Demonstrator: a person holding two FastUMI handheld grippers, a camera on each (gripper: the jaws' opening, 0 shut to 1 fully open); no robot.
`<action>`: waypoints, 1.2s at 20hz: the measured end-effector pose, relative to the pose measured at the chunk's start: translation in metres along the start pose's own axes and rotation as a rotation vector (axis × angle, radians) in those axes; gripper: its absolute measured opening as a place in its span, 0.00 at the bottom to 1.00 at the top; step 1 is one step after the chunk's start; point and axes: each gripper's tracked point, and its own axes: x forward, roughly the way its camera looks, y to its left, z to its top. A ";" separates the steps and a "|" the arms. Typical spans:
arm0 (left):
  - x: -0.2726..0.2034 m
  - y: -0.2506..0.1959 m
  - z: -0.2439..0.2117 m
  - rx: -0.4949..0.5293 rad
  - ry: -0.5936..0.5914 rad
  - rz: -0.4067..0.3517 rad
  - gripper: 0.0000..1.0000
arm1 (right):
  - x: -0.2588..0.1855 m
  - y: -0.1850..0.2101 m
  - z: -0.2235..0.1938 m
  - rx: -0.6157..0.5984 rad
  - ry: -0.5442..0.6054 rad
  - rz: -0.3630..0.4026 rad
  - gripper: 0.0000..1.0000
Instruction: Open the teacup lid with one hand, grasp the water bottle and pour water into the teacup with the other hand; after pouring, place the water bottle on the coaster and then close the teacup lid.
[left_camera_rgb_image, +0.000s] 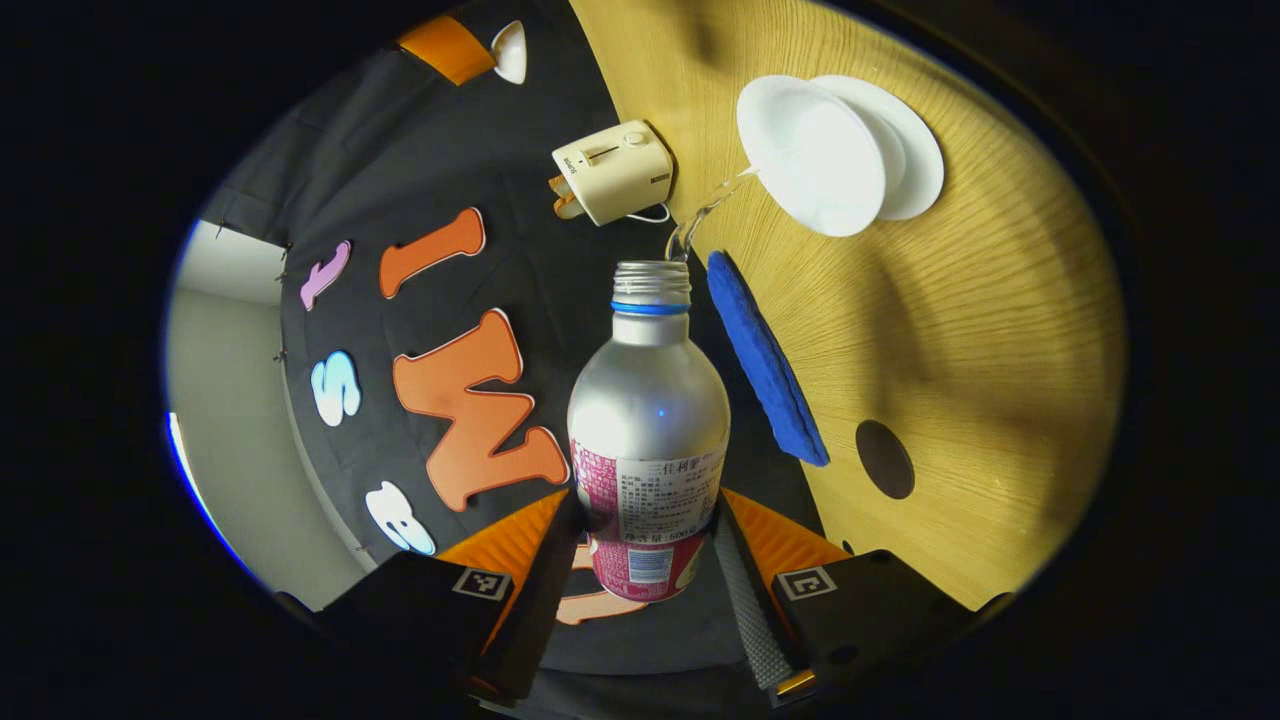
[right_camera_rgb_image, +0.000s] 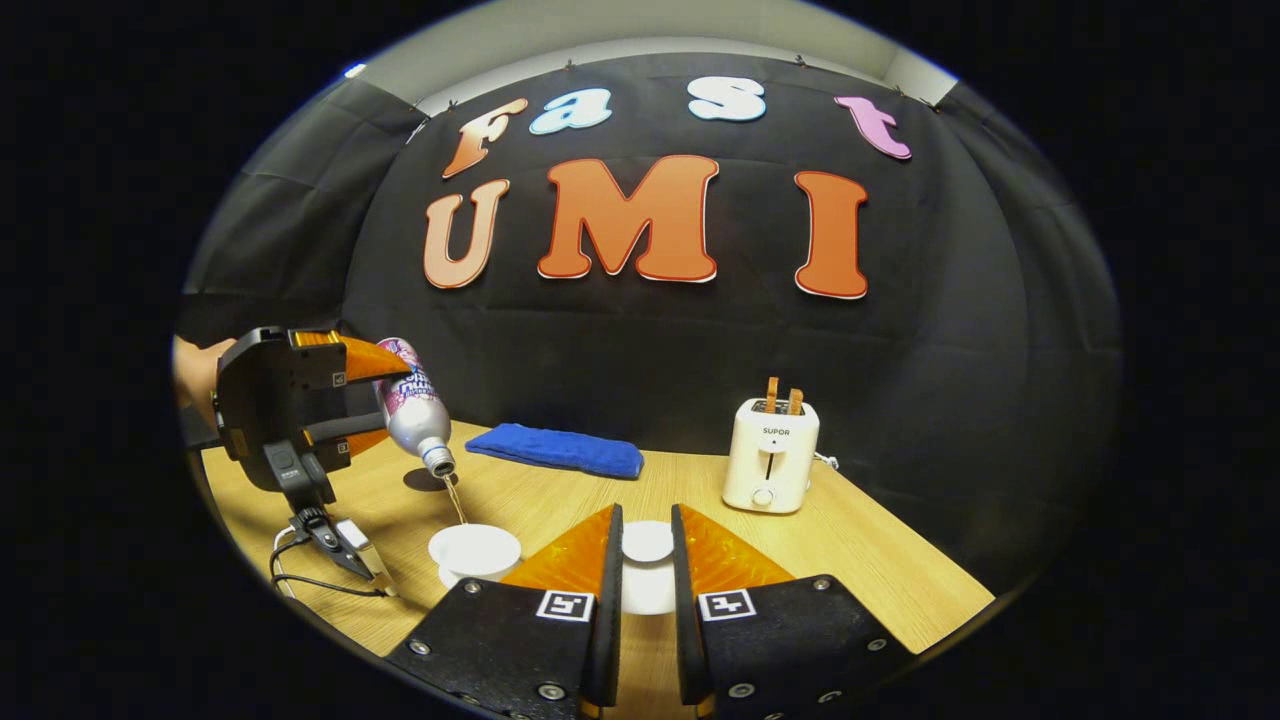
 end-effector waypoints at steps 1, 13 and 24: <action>0.002 0.003 -0.001 0.006 -0.002 0.008 0.81 | 0.001 0.000 0.001 -0.001 0.001 0.003 0.24; 0.005 0.033 -0.006 0.094 -0.024 0.080 0.81 | 0.002 0.008 0.003 -0.019 0.003 0.014 0.24; 0.004 0.016 0.014 0.177 -0.070 0.079 0.81 | 0.006 0.012 -0.003 -0.018 0.019 0.019 0.24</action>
